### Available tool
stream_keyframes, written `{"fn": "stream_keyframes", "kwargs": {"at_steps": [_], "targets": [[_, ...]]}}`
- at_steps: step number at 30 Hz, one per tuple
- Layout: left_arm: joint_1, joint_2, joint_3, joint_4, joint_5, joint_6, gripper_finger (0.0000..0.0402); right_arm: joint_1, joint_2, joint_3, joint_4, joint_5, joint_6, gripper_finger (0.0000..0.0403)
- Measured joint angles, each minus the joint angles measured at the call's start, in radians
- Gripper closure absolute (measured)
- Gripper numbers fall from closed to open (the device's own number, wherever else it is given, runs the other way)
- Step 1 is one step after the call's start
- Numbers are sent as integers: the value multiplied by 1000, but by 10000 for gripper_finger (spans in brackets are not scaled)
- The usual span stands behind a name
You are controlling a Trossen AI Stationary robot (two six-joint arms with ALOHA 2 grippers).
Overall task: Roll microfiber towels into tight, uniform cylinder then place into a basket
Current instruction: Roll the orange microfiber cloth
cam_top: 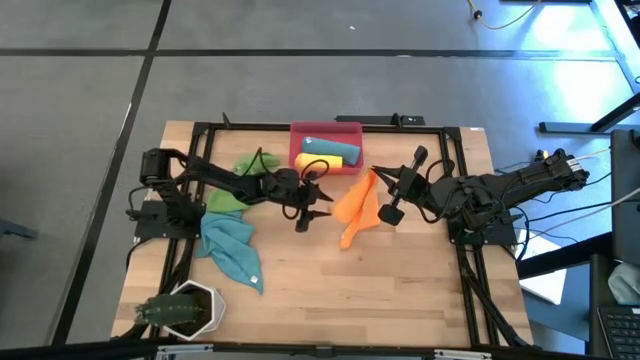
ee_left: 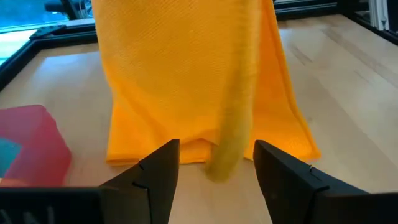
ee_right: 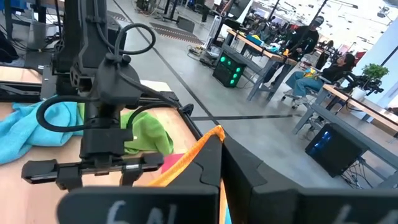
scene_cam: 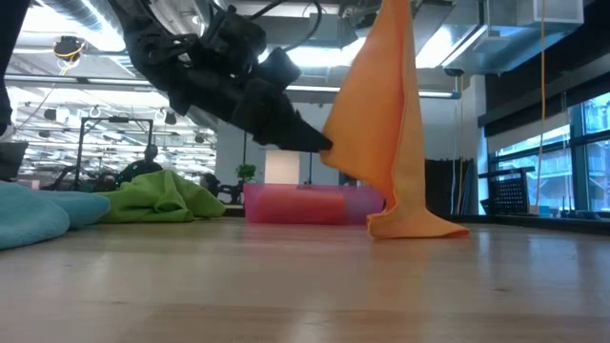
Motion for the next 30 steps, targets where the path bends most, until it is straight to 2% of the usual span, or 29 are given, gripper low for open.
{"fn": "stream_keyframes", "kwargs": {"at_steps": [6, 12, 15, 18, 25, 30], "targets": [[-10, 0, 0, 8, 11, 5, 236, 0, 0, 0, -9, 0, -1, 394], [-46, 0, 0, -11, 4, 76, 327, 0, 0, 0, -16, 0, -2, 394], [-71, -17, 0, -20, -47, 76, 384, 0, 0, 0, -21, 0, -2, 394], [-95, -61, 0, -78, -149, 78, 395, 0, 0, 0, -26, 0, -3, 394], [-169, -349, 0, -312, -350, 73, 401, 66, 0, 54, -20, 4, -79, 394], [-271, -605, 2, -361, -470, 39, 401, 118, -1, 112, -20, 4, -82, 394]]}}
